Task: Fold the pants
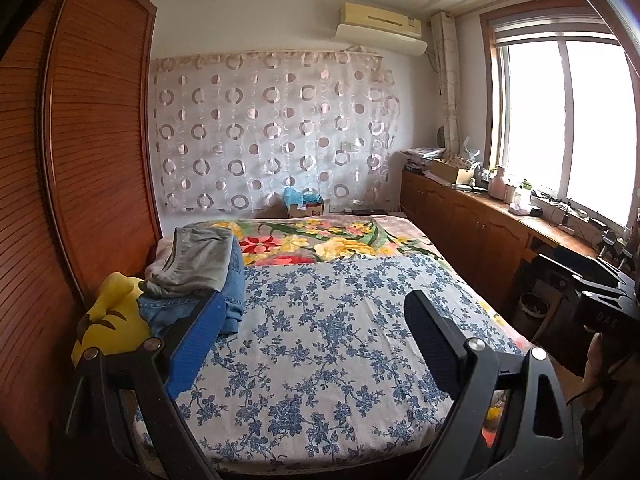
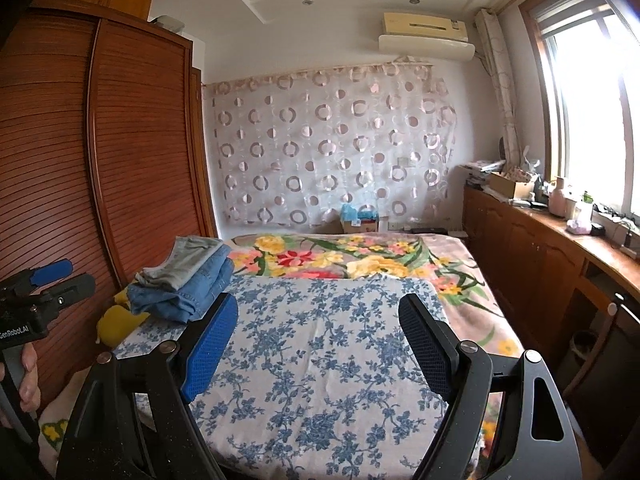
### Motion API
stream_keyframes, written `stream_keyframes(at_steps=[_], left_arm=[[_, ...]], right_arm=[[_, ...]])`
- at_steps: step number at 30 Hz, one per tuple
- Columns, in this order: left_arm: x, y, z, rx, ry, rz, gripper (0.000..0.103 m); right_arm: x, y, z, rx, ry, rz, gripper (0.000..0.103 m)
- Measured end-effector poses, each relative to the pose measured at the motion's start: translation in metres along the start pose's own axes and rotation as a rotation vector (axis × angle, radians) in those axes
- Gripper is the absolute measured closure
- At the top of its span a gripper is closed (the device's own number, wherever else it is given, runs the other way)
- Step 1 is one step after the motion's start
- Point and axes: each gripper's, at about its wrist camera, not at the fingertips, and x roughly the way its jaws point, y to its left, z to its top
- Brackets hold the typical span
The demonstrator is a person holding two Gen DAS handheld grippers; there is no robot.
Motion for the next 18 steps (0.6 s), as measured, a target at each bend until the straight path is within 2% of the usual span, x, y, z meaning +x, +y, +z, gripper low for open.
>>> stream_keyframes(at_steps=[18], left_arm=[[0.0016, 0.0001, -0.0028, -0.001, 0.002, 0.004, 0.012]], right_arm=[[-0.0018, 0.0014, -0.0003, 0.0, 0.001, 0.003, 0.019]])
